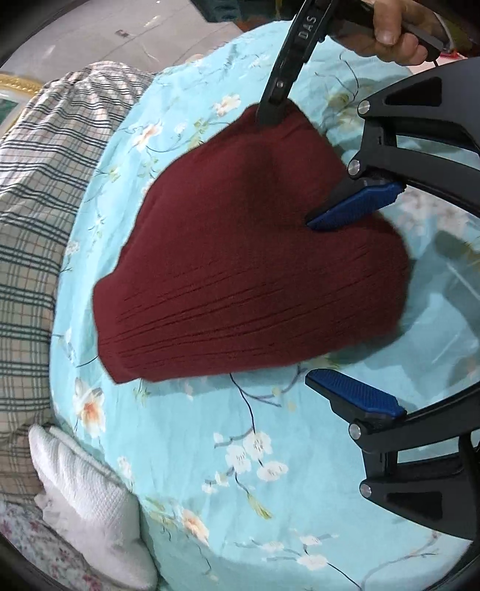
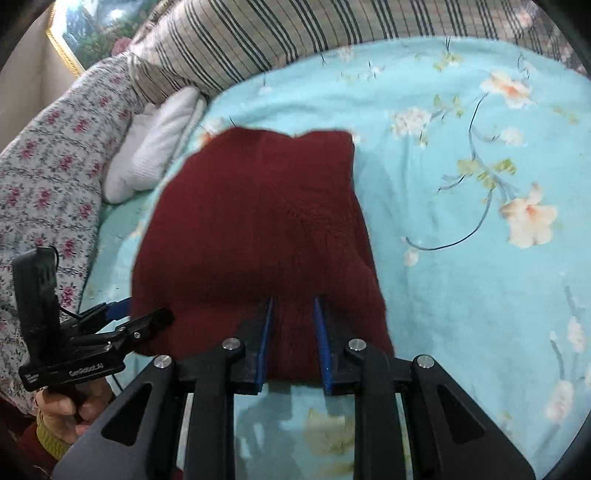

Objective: Fold large clothes

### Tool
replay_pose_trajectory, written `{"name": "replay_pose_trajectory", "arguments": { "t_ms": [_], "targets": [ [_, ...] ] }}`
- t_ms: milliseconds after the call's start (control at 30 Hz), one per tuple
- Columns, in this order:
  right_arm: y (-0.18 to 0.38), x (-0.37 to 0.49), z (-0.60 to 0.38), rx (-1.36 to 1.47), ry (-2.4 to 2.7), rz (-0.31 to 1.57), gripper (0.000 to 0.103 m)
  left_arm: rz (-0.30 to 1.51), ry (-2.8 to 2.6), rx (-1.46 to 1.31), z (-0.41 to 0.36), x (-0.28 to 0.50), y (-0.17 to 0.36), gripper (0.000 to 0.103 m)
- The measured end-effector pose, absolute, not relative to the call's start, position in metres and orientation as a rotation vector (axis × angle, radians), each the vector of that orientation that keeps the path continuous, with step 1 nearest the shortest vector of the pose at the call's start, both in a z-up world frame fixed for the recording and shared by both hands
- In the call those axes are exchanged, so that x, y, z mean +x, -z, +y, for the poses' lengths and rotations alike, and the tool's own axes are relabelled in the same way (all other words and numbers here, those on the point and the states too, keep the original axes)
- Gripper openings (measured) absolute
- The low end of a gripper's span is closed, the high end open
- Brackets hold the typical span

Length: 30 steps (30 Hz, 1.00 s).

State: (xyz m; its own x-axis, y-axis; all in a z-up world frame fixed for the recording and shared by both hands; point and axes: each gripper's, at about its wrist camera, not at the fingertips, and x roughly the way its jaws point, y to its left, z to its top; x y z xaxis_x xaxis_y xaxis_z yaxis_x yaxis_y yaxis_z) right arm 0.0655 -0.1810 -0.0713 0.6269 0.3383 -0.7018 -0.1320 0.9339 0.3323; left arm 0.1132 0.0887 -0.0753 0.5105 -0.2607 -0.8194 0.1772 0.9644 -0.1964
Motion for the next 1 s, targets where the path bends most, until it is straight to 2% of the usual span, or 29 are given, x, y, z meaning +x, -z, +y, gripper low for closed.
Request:
{"name": "replay_pose_trajectory", "arguments": {
  "t_ms": [200,433,533,633,667,733,833,867,900,933,967,1000],
  "targets": [
    [0.057,0.027,-0.187,0.283,-0.286,0.807,0.026,0.991,0.236,-0.096,0.099,0.079,0.062,0.084],
    [0.066,-0.01,-0.179,0.253,-0.296,0.813,0.049,1.005,0.222,0.002,0.088,0.042,0.073,0.085],
    [0.079,-0.023,-0.175,0.215,-0.287,0.84,0.052,1.011,0.228,0.06,0.081,0.028,0.083,0.085],
    [0.089,-0.033,-0.172,0.176,-0.275,0.862,0.074,1.016,0.235,0.101,0.074,0.015,0.089,0.085],
    [0.091,-0.035,-0.172,0.164,-0.273,0.865,0.077,1.011,0.234,0.113,0.074,0.012,0.087,0.085],
    [0.09,-0.04,-0.169,0.126,-0.277,0.865,0.077,0.976,0.24,0.123,0.075,0.005,0.078,0.085],
    [0.075,-0.046,-0.166,0.07,-0.289,0.841,0.081,0.89,0.23,0.129,0.08,0.001,0.045,0.086],
    [0.071,-0.047,-0.165,0.061,-0.292,0.831,0.083,0.849,0.216,0.136,0.081,0.0,0.032,0.089],
    [0.063,-0.049,-0.165,0.052,-0.298,0.814,0.085,0.807,0.198,0.143,0.083,-0.002,0.02,0.097],
    [0.055,-0.05,-0.166,0.047,-0.306,0.794,0.091,0.775,0.181,0.146,0.085,-0.001,0.011,0.102],
    [0.051,-0.05,-0.166,0.048,-0.308,0.782,0.103,0.756,0.169,0.147,0.085,-0.001,0.005,0.103],
    [0.046,-0.05,-0.167,0.05,-0.309,0.772,0.103,0.749,0.152,0.151,0.087,0.002,0.0,0.103]
  ]
}}
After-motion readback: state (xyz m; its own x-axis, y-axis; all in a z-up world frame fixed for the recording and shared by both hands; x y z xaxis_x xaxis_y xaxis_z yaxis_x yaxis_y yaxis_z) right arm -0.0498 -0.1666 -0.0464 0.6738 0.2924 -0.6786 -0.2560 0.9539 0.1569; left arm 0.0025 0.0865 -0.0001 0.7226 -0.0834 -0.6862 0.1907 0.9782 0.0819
